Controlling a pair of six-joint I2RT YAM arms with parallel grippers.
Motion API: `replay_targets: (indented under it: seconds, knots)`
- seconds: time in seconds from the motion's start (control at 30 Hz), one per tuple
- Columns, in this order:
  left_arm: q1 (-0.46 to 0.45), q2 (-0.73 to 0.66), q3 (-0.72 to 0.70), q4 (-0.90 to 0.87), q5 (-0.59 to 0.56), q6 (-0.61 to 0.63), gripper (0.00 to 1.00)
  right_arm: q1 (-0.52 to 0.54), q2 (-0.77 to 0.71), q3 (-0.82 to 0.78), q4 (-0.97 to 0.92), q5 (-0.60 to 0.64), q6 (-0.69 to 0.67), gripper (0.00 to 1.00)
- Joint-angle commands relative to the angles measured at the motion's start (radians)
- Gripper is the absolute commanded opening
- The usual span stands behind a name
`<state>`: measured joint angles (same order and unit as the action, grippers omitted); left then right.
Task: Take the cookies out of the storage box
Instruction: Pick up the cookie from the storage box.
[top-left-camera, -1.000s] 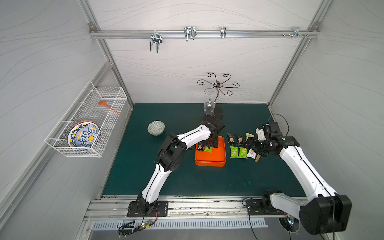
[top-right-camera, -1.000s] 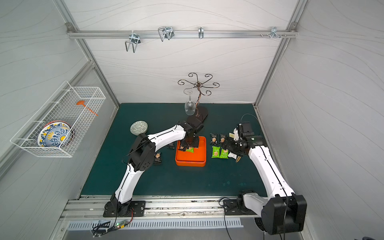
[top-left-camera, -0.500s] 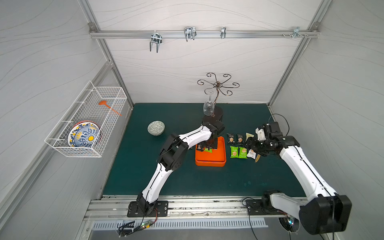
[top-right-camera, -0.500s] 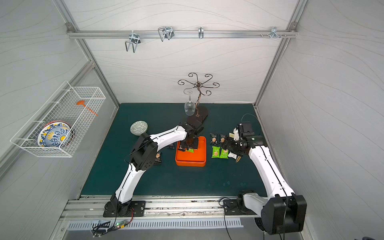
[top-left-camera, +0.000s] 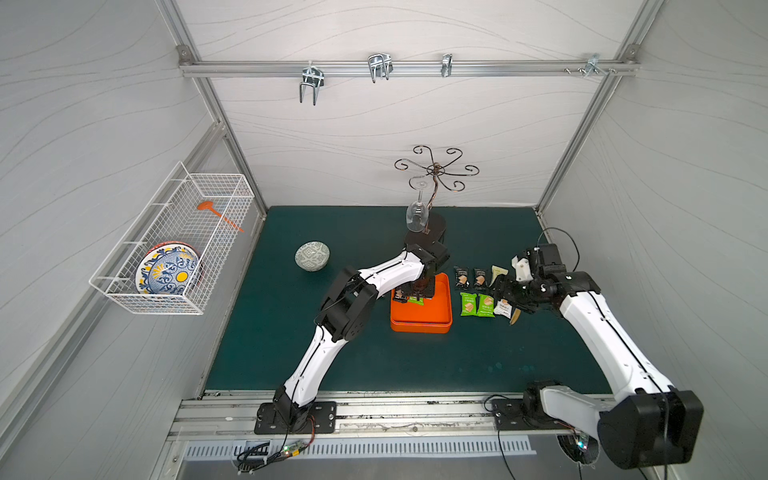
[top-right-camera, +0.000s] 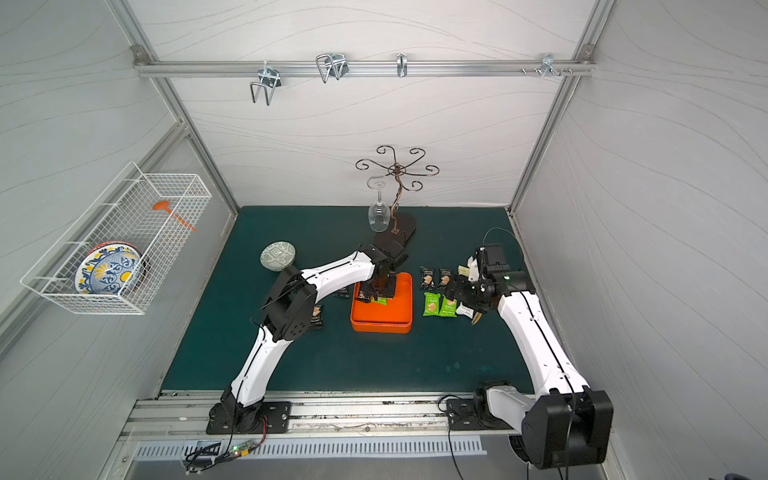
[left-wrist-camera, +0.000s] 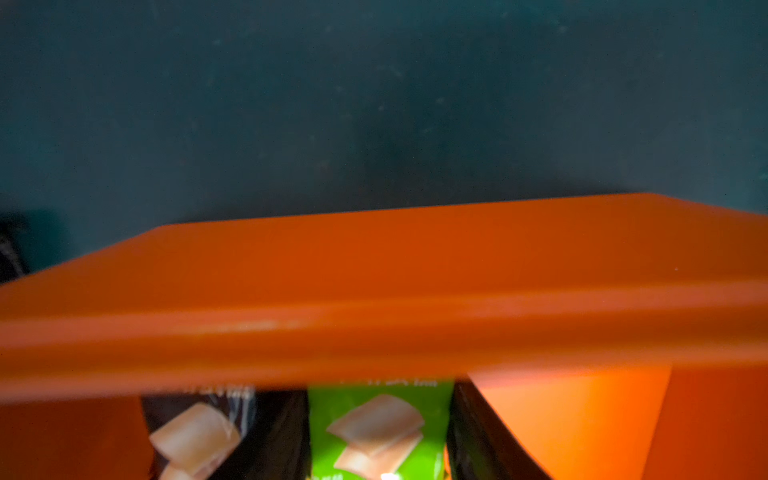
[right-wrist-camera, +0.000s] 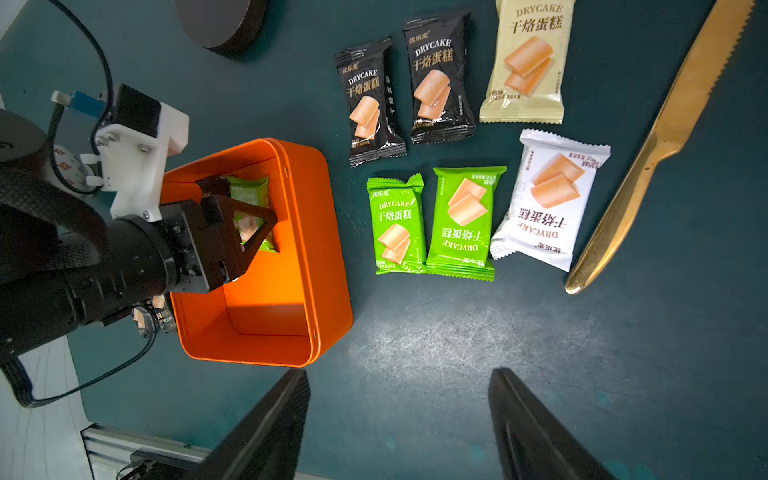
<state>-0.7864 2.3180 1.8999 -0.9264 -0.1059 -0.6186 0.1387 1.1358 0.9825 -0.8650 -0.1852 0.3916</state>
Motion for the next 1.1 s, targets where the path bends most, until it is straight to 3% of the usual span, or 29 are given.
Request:
replay_targets:
  seconds: [0.0,0.6,0.8,1.07]
  knots:
    - [-0.006,0.028,0.030,-0.003,-0.002,0.006,0.47,-0.005,-0.006,0.023,-0.025,-0.017,-0.013,0.74]
    - [-0.005,-0.161,0.009,0.007,0.020,0.016,0.45,-0.001,-0.008,0.025,-0.010,-0.040,0.038,0.73]
    - [-0.005,-0.284,-0.048,0.011,0.004,0.032,0.46,0.026,0.014,0.009,0.017,-0.042,0.078,0.73]
    - [0.061,-0.464,-0.264,0.033,-0.020,0.049,0.47,0.149,0.080,0.016,0.076,-0.005,0.142,0.73]
